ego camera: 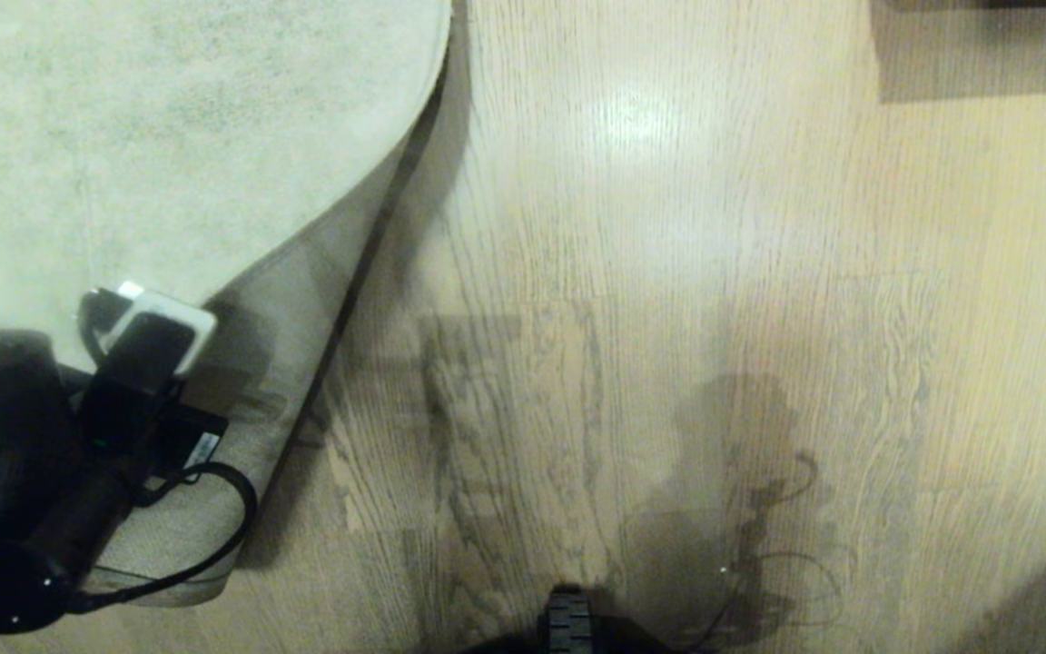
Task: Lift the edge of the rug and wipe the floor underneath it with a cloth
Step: Lay down the carpet
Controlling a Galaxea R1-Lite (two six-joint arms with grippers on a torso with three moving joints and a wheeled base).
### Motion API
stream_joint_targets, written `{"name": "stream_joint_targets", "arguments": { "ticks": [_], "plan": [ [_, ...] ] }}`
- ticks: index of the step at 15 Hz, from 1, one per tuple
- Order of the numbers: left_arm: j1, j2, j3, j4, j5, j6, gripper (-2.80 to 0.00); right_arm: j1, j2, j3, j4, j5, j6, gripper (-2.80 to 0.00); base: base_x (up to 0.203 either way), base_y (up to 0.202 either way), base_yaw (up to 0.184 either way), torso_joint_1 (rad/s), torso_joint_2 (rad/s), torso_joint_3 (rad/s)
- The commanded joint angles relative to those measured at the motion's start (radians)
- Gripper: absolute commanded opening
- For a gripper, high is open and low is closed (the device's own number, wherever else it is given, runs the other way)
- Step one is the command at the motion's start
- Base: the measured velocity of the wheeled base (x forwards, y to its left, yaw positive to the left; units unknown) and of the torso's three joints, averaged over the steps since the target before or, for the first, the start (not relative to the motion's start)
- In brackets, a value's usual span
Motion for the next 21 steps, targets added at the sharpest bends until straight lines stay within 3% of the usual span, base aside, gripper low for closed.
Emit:
{"name": "stream_joint_targets", "arguments": {
  "ticks": [1,11,19,21],
  "plan": [
    [-0.001,0.001,0.0,-0.005,0.004,0.003,-2.8,0.0,0.001,0.0,0.0,-0.001,0.003,-2.8,0.0,0.0,0.0,0.0,0.0,0.0],
    [-0.027,-0.002,0.0,-0.005,0.004,0.002,-2.8,0.0,0.001,0.0,-0.001,-0.001,0.014,-2.8,0.0,0.0,0.0,0.0,0.0,0.0],
    [-0.097,0.004,-0.003,-0.005,0.005,0.001,-2.8,0.0,0.001,0.0,-0.001,-0.001,0.014,-2.8,0.0,0.0,0.0,0.0,0.0,0.0],
    [-0.111,0.004,0.001,-0.004,0.003,-0.026,-2.8,0.0,0.001,0.0,-0.001,-0.001,0.014,-2.8,0.0,0.0,0.0,0.0,0.0,0.0]
  ]
}}
